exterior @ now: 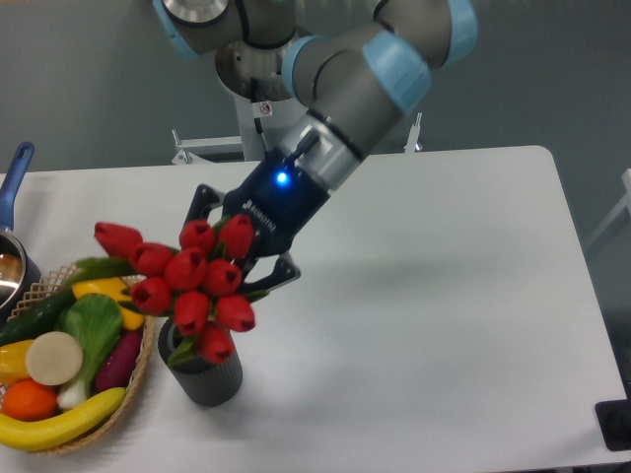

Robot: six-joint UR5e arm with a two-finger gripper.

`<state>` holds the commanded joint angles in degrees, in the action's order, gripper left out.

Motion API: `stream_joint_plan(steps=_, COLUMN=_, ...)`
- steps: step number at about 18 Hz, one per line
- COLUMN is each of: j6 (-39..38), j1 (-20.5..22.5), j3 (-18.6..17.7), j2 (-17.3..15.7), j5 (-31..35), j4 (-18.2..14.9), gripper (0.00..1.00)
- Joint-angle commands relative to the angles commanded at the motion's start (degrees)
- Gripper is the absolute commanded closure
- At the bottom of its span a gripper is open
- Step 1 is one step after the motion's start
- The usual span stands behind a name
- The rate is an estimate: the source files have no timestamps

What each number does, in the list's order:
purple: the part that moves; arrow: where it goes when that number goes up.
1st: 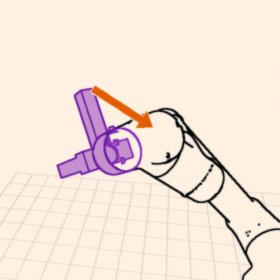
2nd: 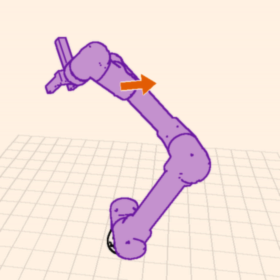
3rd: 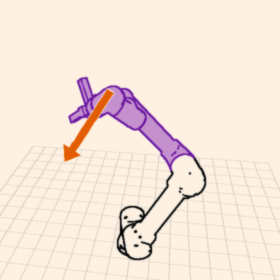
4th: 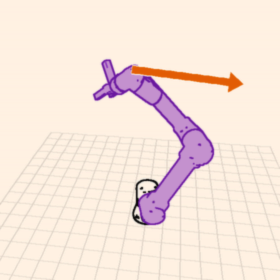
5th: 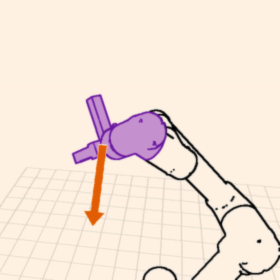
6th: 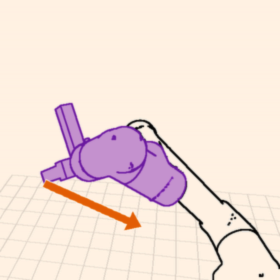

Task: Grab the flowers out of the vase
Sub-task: 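Lift the gripped tulips straight up out of the grey vase, then carry the held tulips up and away from the vase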

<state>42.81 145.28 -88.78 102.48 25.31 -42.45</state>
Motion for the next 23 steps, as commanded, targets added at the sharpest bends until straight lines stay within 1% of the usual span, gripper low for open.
stream_joint_plan(steps=3, j6=-1.8, j1=1.8, j3=0.7, j2=-0.6, j5=0.0, j4=0.0, gripper=0.57)
stream_joint_plan(steps=6, j6=-1.5, j1=5.3, j3=0.7, j2=-0.6, j5=0.1, j4=0.0, gripper=0.57)
stream_joint_plan(steps=7, j6=-0.9, j1=7.7, j3=0.2, j2=-0.5, j5=0.2, j4=0.1, gripper=0.57)
stream_joint_plan(steps=10, j6=3.1, j1=12.6, j3=-0.3, j2=-0.4, j5=0.2, j4=0.1, gripper=0.57)
stream_joint_plan(steps=12, j6=4.4, j1=15.1, j3=-0.6, j2=-0.4, j5=0.1, j4=0.2, gripper=0.57)
stream_joint_plan(steps=14, j6=8.0, j1=17.3, j3=-1.6, j2=-0.3, j5=0.1, j4=0.2, gripper=0.57)
stream_joint_plan(steps=17, j6=11.5, j1=19.7, j3=-3.2, j2=-0.1, j5=0.0, j4=0.2, gripper=0.57)
stream_joint_plan(steps=20, j6=12.6, j1=22.5, j3=-3.5, j2=0.1, j5=-3.0, j4=0.3, gripper=0.57)
stream_joint_plan(steps=23, j6=13.2, j1=22.7, j3=-3.6, j2=0.4, j5=-3.3, j4=0.3, gripper=0.57)
